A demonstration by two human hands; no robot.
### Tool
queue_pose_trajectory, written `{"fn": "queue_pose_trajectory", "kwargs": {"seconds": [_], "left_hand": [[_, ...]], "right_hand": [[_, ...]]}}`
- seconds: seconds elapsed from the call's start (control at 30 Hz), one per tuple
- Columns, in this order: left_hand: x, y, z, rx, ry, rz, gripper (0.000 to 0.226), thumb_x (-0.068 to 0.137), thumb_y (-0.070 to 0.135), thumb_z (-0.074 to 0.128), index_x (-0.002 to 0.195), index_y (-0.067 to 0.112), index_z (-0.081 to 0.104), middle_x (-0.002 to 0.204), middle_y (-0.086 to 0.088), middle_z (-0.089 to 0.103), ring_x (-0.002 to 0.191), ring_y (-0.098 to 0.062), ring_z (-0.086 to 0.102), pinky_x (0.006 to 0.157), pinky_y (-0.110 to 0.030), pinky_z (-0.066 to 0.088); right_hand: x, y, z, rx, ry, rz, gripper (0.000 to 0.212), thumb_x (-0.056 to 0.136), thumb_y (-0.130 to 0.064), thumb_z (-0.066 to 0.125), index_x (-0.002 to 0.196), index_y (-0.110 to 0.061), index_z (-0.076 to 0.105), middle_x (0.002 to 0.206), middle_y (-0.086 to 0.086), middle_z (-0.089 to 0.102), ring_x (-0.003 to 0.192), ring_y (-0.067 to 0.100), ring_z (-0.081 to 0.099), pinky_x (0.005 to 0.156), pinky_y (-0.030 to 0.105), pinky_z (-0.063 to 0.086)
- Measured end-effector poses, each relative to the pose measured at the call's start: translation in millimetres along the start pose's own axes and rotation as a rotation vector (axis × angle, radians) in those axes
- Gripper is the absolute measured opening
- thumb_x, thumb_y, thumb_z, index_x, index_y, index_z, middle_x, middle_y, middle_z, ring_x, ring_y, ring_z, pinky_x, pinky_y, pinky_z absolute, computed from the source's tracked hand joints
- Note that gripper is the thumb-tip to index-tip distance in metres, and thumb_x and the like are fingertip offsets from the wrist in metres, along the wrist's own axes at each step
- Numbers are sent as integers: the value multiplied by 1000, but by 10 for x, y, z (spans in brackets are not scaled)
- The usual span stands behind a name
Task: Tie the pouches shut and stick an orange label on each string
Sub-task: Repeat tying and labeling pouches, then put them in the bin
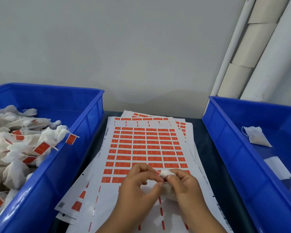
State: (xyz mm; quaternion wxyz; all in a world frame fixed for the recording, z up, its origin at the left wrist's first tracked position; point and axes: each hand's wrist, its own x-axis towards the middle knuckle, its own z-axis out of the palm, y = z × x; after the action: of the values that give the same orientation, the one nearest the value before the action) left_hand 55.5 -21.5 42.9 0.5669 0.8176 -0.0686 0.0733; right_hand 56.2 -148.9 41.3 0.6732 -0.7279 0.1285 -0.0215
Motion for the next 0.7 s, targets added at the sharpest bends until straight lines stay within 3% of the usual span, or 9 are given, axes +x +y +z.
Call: {"fn": "queue_pose_trajectory", "kwargs": {"seconds": [0.17, 0.27, 0.4, 0.5, 0.7], "left_hand": [[-10, -29, 24, 136, 44, 88, 32, 73, 31, 76, 70, 57, 57, 93, 33, 51, 101, 14, 42, 74, -2, 40], [0, -47, 17, 200, 52, 127, 27, 73, 35, 75, 77, 55, 57, 96, 36, 47, 101, 14, 41, 72, 3, 33], [16, -97, 18, 284, 16, 171, 19, 74, 39, 73, 92, 42, 70, 97, 40, 40, 102, 13, 39, 79, 4, 28], [33, -112, 6, 339, 0, 172, 18, 75, 43, 70, 92, 39, 71, 95, 41, 35, 100, 14, 37, 85, 2, 25], [34, -91, 10, 396, -75, 141, 19, 79, 48, 66, 82, 47, 48, 95, 42, 30, 102, 16, 33, 80, 5, 22]], "right_hand": [[-5, 8, 2, 71, -12, 53, 24, 88, -17, 63, 70, -24, 77, 82, -6, 74, 95, 23, 66, 93, 47, 52], [-7, 11, -9, 91, -27, 81, 29, 89, -16, 64, 68, -32, 76, 82, -6, 74, 98, 25, 64, 96, 49, 50], [-11, 10, -33, 118, -107, 119, 21, 87, -11, 65, 74, -20, 78, 87, 2, 75, 103, 27, 63, 99, 50, 47], [-7, 16, -34, 102, -135, 125, 21, 87, -9, 64, 75, -19, 78, 88, -1, 75, 103, 26, 64, 100, 49, 47], [-2, 23, -14, 64, -98, 113, 23, 87, -12, 66, 74, -26, 78, 88, -6, 75, 102, 22, 64, 100, 48, 47]]}}
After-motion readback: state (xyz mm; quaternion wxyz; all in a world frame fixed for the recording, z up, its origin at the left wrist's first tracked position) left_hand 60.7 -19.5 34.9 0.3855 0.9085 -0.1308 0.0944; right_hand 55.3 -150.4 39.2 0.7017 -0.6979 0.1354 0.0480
